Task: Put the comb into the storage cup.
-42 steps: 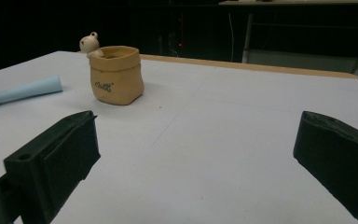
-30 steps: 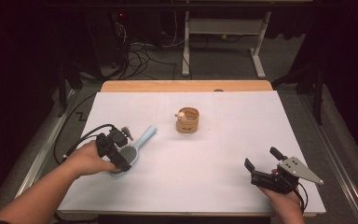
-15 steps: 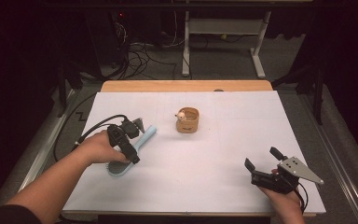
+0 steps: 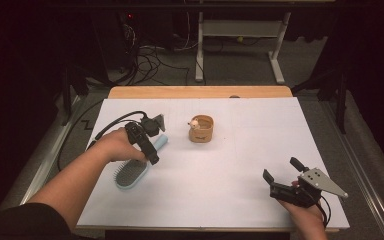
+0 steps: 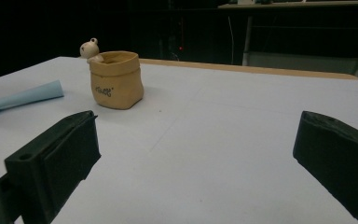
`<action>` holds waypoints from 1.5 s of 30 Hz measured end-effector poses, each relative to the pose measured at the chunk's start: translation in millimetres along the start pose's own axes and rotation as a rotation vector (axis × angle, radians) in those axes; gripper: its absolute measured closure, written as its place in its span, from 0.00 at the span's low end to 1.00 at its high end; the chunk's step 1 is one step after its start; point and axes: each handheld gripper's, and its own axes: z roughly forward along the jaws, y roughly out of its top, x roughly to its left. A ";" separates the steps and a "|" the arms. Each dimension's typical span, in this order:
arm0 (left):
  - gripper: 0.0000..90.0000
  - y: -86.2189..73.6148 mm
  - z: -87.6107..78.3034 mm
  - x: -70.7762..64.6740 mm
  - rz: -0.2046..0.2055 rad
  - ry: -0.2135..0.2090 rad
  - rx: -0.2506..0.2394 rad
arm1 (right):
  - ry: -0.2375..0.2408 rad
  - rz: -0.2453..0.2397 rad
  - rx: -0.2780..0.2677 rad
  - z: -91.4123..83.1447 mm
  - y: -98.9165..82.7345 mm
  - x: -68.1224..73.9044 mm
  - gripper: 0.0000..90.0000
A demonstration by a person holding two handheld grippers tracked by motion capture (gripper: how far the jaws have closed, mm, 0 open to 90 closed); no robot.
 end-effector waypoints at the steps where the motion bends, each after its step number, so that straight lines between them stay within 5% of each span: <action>1: 0.01 0.0 0.0 0.0 0.000 0.000 0.000 | 0.000 0.000 0.000 0.0 0.0 0.0 0.01; 18: 0.04 14.8 36.3 22.0 -0.070 -0.064 0.023 | 0.004 0.005 -0.002 -0.5 -0.3 0.0 0.01; 27: 0.24 15.2 46.4 28.8 -0.093 -0.113 -0.003 | 0.004 0.014 -0.002 -0.3 -0.5 -0.4 0.01; 45: 0.51 12.6 55.0 33.1 -0.112 -0.087 -0.033 | 0.000 0.021 0.002 0.5 -1.1 -0.8 0.01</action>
